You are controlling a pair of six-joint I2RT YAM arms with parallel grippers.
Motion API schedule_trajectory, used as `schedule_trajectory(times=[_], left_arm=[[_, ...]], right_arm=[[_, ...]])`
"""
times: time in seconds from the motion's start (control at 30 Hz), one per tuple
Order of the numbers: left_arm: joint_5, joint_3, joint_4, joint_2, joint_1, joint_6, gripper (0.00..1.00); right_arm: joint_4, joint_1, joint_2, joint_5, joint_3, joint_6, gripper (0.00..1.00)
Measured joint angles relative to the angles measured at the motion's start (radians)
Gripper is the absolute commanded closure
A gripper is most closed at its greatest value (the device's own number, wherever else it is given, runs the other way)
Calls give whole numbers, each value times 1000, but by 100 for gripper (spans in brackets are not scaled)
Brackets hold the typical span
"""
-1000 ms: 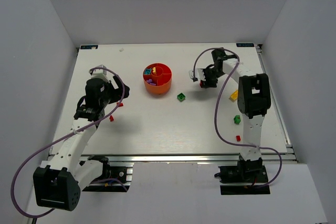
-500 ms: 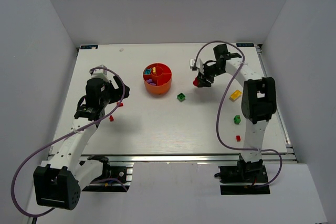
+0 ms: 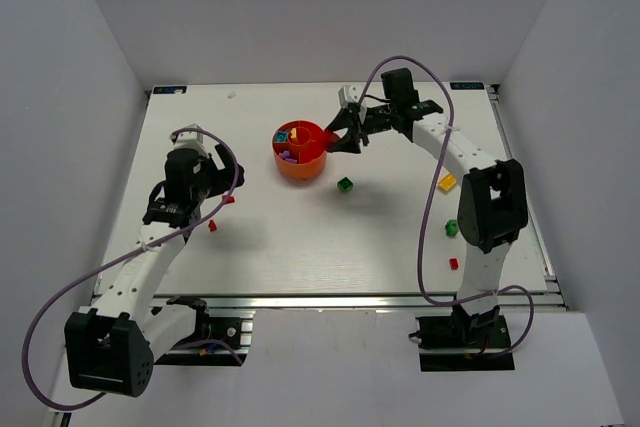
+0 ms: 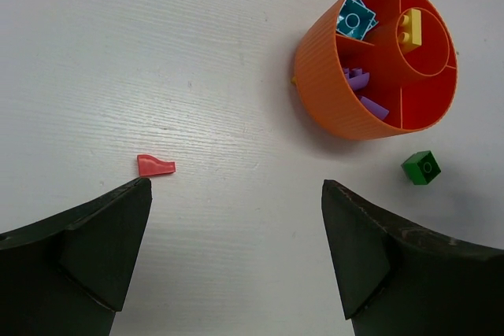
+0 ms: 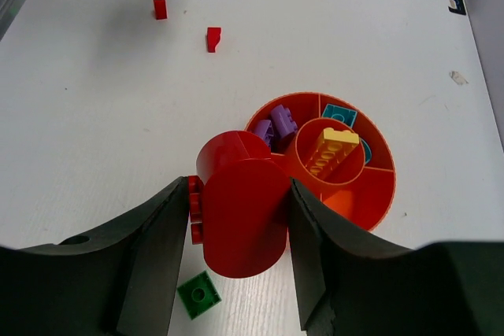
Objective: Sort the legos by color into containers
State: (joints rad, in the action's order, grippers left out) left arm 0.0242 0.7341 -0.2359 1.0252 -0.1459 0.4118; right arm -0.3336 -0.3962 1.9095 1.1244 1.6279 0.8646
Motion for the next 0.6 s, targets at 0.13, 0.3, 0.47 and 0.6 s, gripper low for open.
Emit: schedule_trajectory(times=[0.13, 0.3, 0.47, 0.6], left_arm=[[11, 0, 0, 11, 0, -4, 2], [15, 0, -1, 28, 0, -5, 2], [18, 0, -4, 32, 0, -7, 2], [18, 0, -5, 32, 0, -8, 2]], right_arm=[[-3, -22, 44, 12, 35, 11, 100], [5, -55, 79, 44, 61, 16, 100], [23, -82, 154, 70, 112, 21, 100], [47, -87, 213, 72, 143, 16, 98]])
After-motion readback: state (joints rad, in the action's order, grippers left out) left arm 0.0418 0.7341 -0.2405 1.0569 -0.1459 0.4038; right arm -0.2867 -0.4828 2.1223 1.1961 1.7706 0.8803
